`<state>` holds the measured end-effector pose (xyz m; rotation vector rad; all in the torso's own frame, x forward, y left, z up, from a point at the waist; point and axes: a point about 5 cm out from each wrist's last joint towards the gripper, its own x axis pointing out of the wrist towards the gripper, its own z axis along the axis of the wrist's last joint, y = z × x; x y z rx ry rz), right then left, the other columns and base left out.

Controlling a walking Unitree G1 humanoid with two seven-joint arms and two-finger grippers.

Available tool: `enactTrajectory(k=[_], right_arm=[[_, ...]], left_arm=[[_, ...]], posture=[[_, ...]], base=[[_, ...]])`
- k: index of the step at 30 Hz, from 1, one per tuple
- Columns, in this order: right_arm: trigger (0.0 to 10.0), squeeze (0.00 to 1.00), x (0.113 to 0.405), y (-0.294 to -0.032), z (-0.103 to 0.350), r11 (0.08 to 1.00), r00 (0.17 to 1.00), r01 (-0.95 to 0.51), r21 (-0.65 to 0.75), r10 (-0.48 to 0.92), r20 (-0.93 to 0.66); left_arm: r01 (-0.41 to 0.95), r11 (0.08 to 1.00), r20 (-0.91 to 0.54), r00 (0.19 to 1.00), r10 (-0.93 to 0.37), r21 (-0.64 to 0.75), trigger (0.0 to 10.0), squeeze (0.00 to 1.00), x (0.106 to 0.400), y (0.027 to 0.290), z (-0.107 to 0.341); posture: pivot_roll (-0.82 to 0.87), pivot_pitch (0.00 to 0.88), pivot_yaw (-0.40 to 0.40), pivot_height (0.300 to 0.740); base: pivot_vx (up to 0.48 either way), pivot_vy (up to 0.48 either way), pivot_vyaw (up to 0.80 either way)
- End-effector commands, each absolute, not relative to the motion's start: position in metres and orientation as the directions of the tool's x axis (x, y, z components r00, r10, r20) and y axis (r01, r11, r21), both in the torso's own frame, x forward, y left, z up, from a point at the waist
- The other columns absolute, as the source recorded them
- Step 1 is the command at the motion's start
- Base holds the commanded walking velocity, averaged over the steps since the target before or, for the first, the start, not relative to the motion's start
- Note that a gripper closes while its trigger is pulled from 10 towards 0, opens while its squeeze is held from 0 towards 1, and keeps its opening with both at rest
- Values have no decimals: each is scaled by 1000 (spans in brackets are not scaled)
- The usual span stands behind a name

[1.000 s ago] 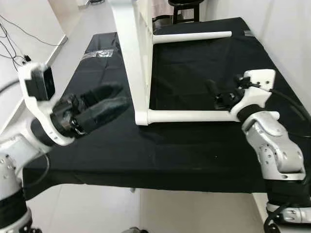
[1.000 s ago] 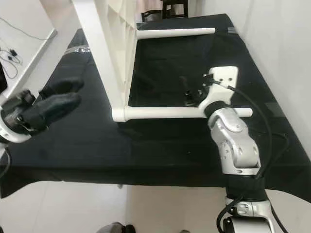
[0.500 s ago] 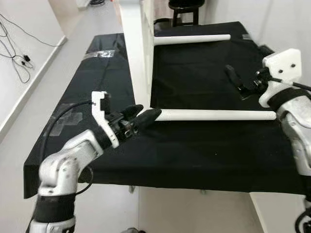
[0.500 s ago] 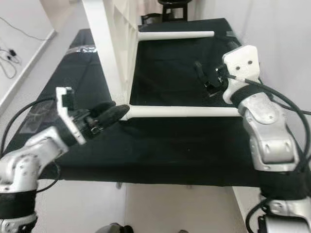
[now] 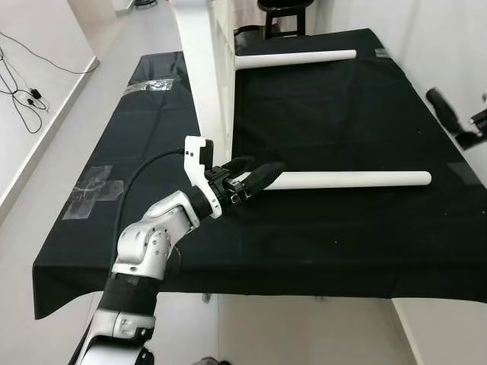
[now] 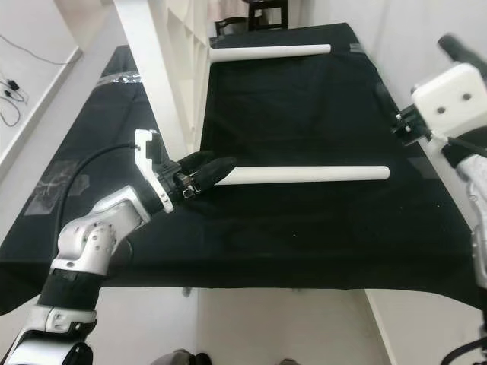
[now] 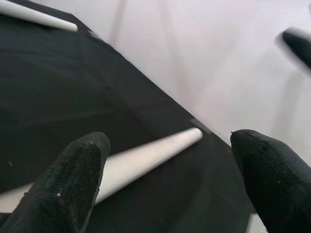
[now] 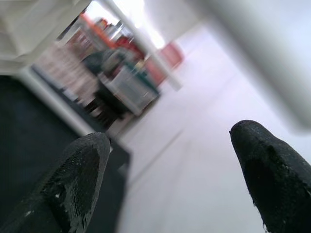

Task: Building children table

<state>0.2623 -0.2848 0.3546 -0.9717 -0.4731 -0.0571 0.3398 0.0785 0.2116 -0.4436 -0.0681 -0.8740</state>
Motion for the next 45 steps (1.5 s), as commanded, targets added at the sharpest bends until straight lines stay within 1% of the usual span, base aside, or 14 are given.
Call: enactTrajectory(k=[1, 2, 4, 9, 12, 13, 18, 26, 41, 42, 45], right_arm=[[10000, 0, 262, -279, 360, 510, 890, 266, -818, 196, 412], [10000, 0, 262, -279, 360, 510, 890, 266, -818, 196, 412], [10000, 0, 270, -278, 374, 408, 889, 285, -868, 225, 398], [10000, 0, 272, -275, 385, 376, 876, 309, -873, 244, 415], [10000, 0, 278, -266, 403, 317, 854, 344, -884, 286, 435], [10000, 0, 278, -266, 403, 317, 854, 344, -884, 286, 435], [10000, 0, 288, -255, 421, 259, 830, 390, -883, 316, 459], [10000, 0, 298, -249, 438, 239, 804, 425, -873, 343, 486], [10000, 0, 313, -239, 446, 200, 806, 413, -889, 375, 459], [0, 0, 317, -240, 446, 193, 822, 397, -897, 360, 441], [0, 0, 319, -241, 446, 193, 831, 388, -901, 349, 432]], left_arm=[[715, 593, 222, 688, -691, -371, 10000, 0, 347, 82, 206], [715, 593, 222, 688, -691, -371, 10000, 0, 347, 82, 206], [664, 651, 192, 739, -646, -369, 10000, 0, 359, 79, 201], [633, 690, 174, 769, -616, -351, 10000, 0, 364, 79, 199], [571, 736, 168, 818, -551, -364, 10000, 0, 368, 81, 195], [571, 736, 168, 818, -551, -364, 10000, 0, 368, 81, 195], [548, 747, 178, 834, -523, -377, 10000, 0, 371, 80, 193], [542, 751, 184, 838, -513, -377, 10000, 0, 373, 77, 190], [534, 757, 184, 844, -504, -376, 10000, 0, 376, 74, 191], [520, 771, 175, 853, -492, -368, 10000, 0, 378, 74, 190], [504, 786, 161, 863, -480, -359, 10000, 0, 380, 75, 188]], posture=[[-81, 162, 105, 740], [-81, 162, 105, 740], [-82, 166, 97, 740], [-83, 170, 97, 740], [-83, 176, 94, 740], [-83, 176, 94, 740], [-77, 177, 90, 740], [-72, 181, 84, 740], [-72, 183, 81, 740], [-73, 181, 78, 740], [-72, 181, 78, 740]], base=[[0, 0, 0], [0, 0, 0], [0, 0, 0], [0, 0, 0], [0, 0, 0], [0, 0, 0], [0, 0, 0], [0, 0, 0], [0, 0, 0], [0, 0, 0], [0, 0, 0]])
